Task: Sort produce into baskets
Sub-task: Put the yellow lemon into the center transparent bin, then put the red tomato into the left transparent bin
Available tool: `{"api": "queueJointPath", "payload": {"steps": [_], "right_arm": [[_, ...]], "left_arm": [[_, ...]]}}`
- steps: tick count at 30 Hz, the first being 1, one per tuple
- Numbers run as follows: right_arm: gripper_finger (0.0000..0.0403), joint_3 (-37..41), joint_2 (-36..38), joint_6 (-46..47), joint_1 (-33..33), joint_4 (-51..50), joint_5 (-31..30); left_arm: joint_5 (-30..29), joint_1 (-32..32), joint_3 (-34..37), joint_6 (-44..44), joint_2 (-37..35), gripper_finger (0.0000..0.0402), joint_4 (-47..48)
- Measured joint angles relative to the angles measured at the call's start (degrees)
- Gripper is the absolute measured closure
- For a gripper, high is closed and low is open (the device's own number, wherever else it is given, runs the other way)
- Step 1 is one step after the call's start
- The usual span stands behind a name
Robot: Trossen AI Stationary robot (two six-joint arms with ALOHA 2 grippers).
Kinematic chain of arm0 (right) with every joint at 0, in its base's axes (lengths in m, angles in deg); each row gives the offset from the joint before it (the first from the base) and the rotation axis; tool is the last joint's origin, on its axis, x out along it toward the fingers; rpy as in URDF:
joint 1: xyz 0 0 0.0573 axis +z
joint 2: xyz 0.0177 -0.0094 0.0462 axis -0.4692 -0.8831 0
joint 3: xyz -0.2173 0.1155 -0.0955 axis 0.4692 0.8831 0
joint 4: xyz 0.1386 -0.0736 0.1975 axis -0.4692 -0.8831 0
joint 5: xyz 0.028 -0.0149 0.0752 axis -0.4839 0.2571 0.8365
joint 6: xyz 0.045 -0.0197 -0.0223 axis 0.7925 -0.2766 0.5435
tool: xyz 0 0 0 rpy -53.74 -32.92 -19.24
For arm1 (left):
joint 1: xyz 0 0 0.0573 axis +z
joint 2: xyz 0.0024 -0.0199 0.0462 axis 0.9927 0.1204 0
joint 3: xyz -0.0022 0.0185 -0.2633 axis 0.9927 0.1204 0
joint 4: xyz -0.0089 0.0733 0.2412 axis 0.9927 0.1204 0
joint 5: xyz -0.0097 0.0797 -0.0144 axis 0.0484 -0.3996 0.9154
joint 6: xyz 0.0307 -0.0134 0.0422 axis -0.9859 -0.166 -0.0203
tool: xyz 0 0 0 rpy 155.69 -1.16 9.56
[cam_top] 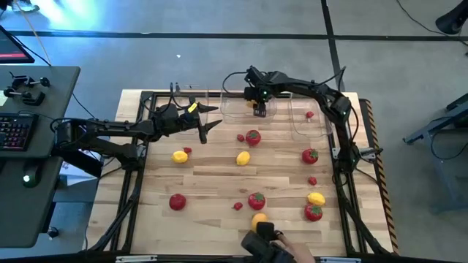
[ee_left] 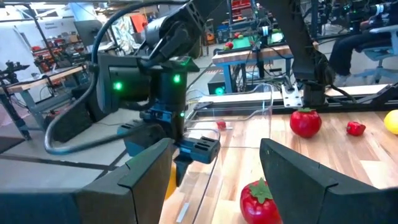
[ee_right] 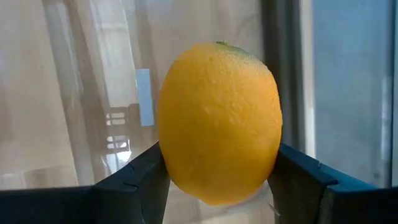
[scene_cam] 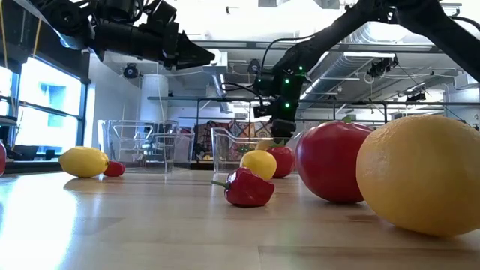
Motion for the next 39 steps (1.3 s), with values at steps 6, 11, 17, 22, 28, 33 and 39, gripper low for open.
{"api": "queueJointPath", "payload": {"steps": [6,11,17,22,28,33,39], "right_arm": [[0.0181,0.00,-2.50,-1.65,1.30,-0.34,-0.34],[0.0158,-0.07,-2.80,-2.09,2.08,-0.25,-0.92],[0.0126,-0.07,-2.87,-1.69,2.39,-0.25,-1.69],[0.0115,0.03,-1.96,-2.30,3.22,-0.08,-5.21],[0.0123,0.18,3.67,-0.96,4.39,-0.04,-5.61],[0.0189,0.31,6.01,2.45,4.66,-1.21,5.97],[0.0365,1.22,6.49,2.24,5.47,-0.39,11.24]], "left_arm": [[0.00,0.01,0.00,0.00,0.00,0.0172,0.01],[0.00,0.02,0.00,0.02,0.00,0.0172,0.04],[0.00,0.02,0.00,0.05,0.00,0.0172,0.14],[0.00,0.02,0.00,0.07,0.00,0.0172,0.61],[-0.36,0.04,0.00,-1.78,0.02,0.0172,2.26],[-3.32,0.04,0.00,-2.68,0.04,0.0172,2.89],[-4.11,0.04,0.00,-1.81,0.04,0.0172,3.26]]}}
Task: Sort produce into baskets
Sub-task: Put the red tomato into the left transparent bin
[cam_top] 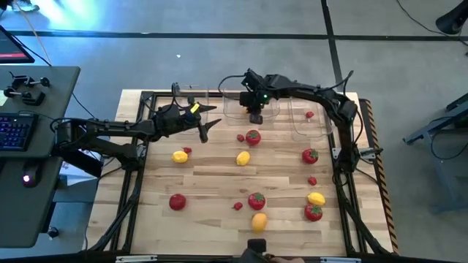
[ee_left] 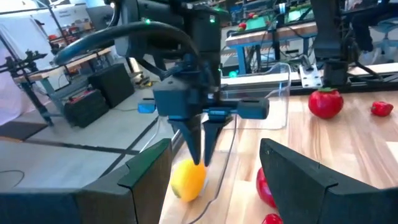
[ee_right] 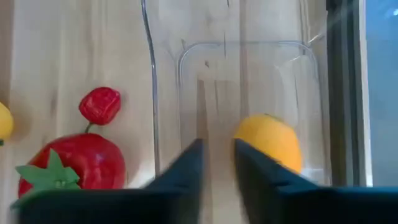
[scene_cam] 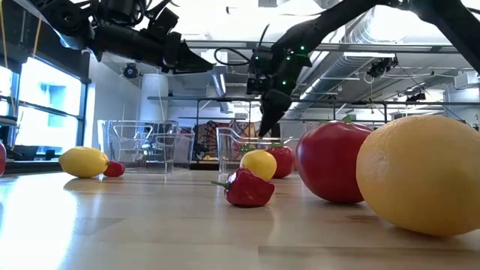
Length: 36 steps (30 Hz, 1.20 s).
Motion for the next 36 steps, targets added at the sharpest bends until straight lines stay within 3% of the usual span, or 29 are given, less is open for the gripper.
{"api": "queueJointPath", "payload": {"steps": [2,8,11,17,24,29,36], "right_arm": [[0.0389,0.06,0.99,-0.28,0.48,0.10,-0.45],[0.0397,3.57,7.99,2.65,1.64,4.29,3.14],[0.0399,13.51,14.20,4.62,2.44,14.28,4.07],[0.0402,36.43,28.42,11.02,6.52,35.92,-0.19],[0.0403,53.44,40.19,19.40,13.60,49.41,-8.25],[0.0403,62.18,43.95,25.07,16.93,57.81,-11.16],[0.0402,70.66,43.41,31.64,18.90,67.95,-11.84]], "left_arm": [[0.01,0.00,0.00,-0.01,0.00,0.0172,0.01],[0.02,0.00,0.00,-0.02,0.00,0.0172,0.26],[0.02,0.00,0.00,-0.02,0.00,0.0172,0.44],[0.04,0.00,0.00,-0.02,0.00,0.0172,0.74],[0.07,0.00,0.00,1.54,0.00,0.0172,0.68],[0.06,0.00,0.00,4.55,0.00,0.0172,1.11],[0.12,0.00,0.00,4.92,0.13,0.0172,1.53]]}}
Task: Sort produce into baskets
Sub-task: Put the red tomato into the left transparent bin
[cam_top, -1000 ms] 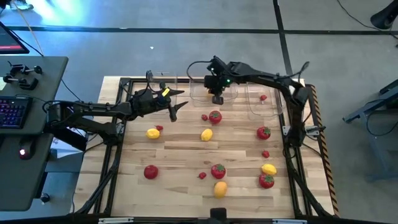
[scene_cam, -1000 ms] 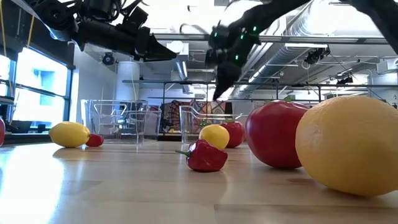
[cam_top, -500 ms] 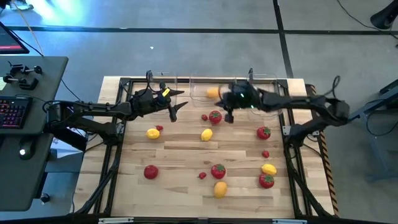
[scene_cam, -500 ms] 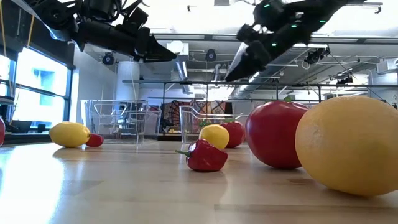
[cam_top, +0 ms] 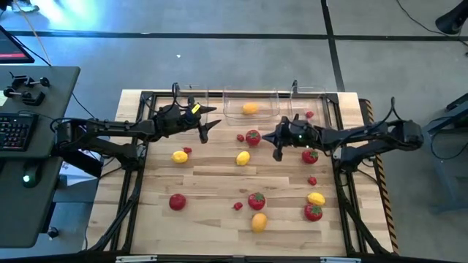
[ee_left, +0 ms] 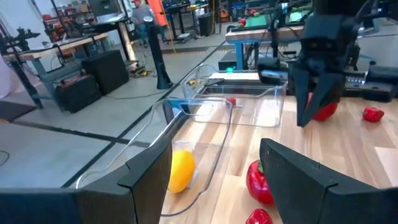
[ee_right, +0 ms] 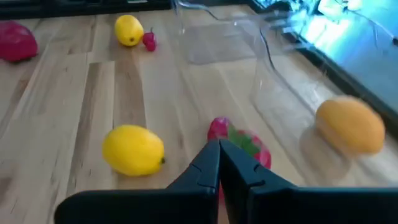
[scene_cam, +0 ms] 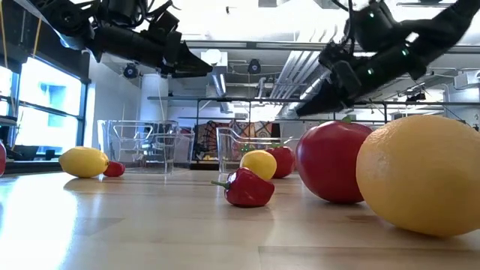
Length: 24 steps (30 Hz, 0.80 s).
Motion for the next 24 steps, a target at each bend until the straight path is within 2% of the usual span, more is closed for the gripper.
{"api": "queueJointPath", "payload": {"steps": [5,8,11,19,22,24], "right_arm": [[0.0395,1.73,-1.95,1.57,0.31,3.81,-2.89],[0.0362,1.73,-4.10,1.48,0.31,5.78,-3.65],[0.0302,1.73,-6.56,1.58,0.31,7.97,-3.15],[0.0102,1.73,-11.94,7.69,0.31,15.13,-3.42],[0.0056,1.69,-13.53,8.03,0.31,17.46,-4.50],[0.0041,1.10,-14.84,8.04,0.31,17.36,-5.58]], "left_arm": [[1.19,0.00,0.00,-0.02,0.00,0.0172,-0.05],[1.21,-0.02,0.00,0.00,0.00,0.0172,-0.11],[1.21,-0.01,0.00,-0.02,0.00,0.0172,-0.13],[1.21,-0.02,0.00,-0.02,0.00,0.0172,-0.11],[1.21,-0.02,0.00,-0.02,0.00,0.0172,-0.09],[1.21,0.00,0.00,-0.02,0.00,0.0172,-0.09]]}}
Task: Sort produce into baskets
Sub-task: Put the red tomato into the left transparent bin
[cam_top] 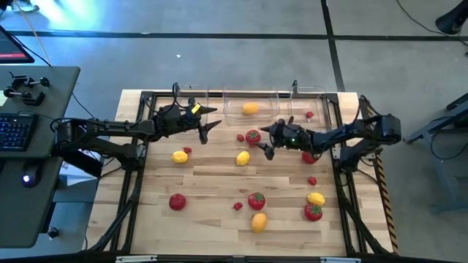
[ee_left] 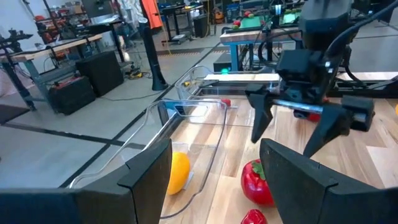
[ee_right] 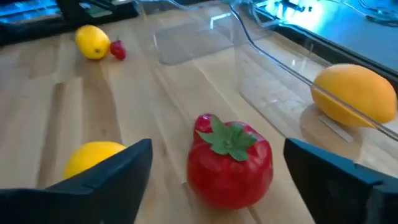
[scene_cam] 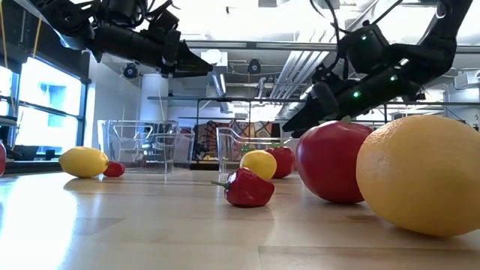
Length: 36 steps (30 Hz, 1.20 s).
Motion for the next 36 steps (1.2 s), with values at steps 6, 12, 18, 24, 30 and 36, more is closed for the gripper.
{"api": "queueJointPath", "payload": {"steps": [6,12,18,24,30,36], "right_arm": [[0.0034,-4.36,-6.00,-0.43,0.00,-0.48,-0.89],[0.0034,-7.55,-10.22,0.02,0.00,-3.18,-2.77],[0.0034,-8.94,-11.24,1.00,0.00,-5.14,-2.72],[0.0077,-8.94,-11.24,1.05,-1.02,-7.17,-2.57],[0.0140,-8.96,-11.06,0.89,-1.75,-7.55,-2.11],[0.0158,-8.96,-8.29,0.43,-1.62,-8.13,-2.02]], "left_arm": [[0.02,-0.02,0.00,0.02,0.00,0.0172,0.01],[0.04,-0.04,0.00,0.01,0.00,0.0172,0.04],[0.04,-0.02,0.00,0.00,0.00,0.0172,0.07],[0.04,-0.02,0.00,0.06,0.00,0.0172,0.61],[0.04,0.13,0.00,0.02,-0.25,0.0173,1.74],[-0.76,0.13,-0.02,-1.47,-5.05,0.0192,4.28]]}}
